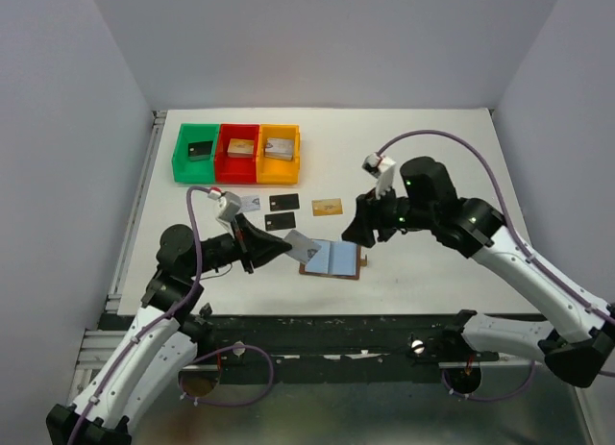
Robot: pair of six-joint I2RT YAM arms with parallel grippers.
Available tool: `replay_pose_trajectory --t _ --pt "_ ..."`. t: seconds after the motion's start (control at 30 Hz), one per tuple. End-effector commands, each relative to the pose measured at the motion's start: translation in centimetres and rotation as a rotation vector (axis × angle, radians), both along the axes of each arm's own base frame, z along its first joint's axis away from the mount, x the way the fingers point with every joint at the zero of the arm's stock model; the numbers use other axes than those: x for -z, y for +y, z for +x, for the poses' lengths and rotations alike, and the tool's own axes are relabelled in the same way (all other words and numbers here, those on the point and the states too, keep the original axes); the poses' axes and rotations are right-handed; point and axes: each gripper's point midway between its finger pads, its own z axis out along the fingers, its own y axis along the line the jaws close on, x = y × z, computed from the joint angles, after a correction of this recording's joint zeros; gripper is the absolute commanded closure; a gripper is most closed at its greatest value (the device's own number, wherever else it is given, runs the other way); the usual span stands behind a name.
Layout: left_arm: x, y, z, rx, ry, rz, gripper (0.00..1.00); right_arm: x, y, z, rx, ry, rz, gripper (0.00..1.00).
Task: Take the credit cards out of the card holder
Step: Place the credit card at the center of the board.
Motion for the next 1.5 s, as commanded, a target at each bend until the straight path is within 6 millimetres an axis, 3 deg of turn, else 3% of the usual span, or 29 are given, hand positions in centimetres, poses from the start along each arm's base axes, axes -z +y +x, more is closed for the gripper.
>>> replay_pose_trajectory --t 0.0,0.13,0.27,0.53,0.73,0.97,1.23,1.47 --pt "3.0 4.5 5.9 -0.417 0.172 -0.002 1.00 -2.1 -4.0 4.7 0.373 -0.170 0.078 0.38" --pt "6.1 8.5 9.5 -0.672 0.387 -0.096 1.00 -1.6 -5.3 5.1 0.483 -0.209 0.160 0.38" --pt "9.6 11.4 11.9 -0.829 0.540 -0.148 1.00 -0.7 -4.7 3.7 0.424 -0.200 0.233 0.38" --pt "12.9 14.8 14.3 -0.999 0.624 -0.124 1.00 2.9 -2.7 2.1 0.314 -0.071 0.222 0.40" --pt "16.4 16.9 15.0 -1.073 0.721 -0.085 1.00 3.1 -3.1 2.4 0.334 -0.089 0.211 0.39" --pt "17.1 18.3 17.2 -1.126 0.754 -0.084 1.00 4.1 -2.6 2.3 0.311 -0.065 0.196 0.39" --pt "18.2 18.4 19.9 -1.110 0.786 -0.068 1.00 4.1 -2.9 2.4 0.307 -0.091 0.186 0.39" --pt "20.5 18.0 20.7 -1.077 0.846 -0.049 1.00 4.6 -3.3 2.6 0.309 -0.107 0.151 0.40"
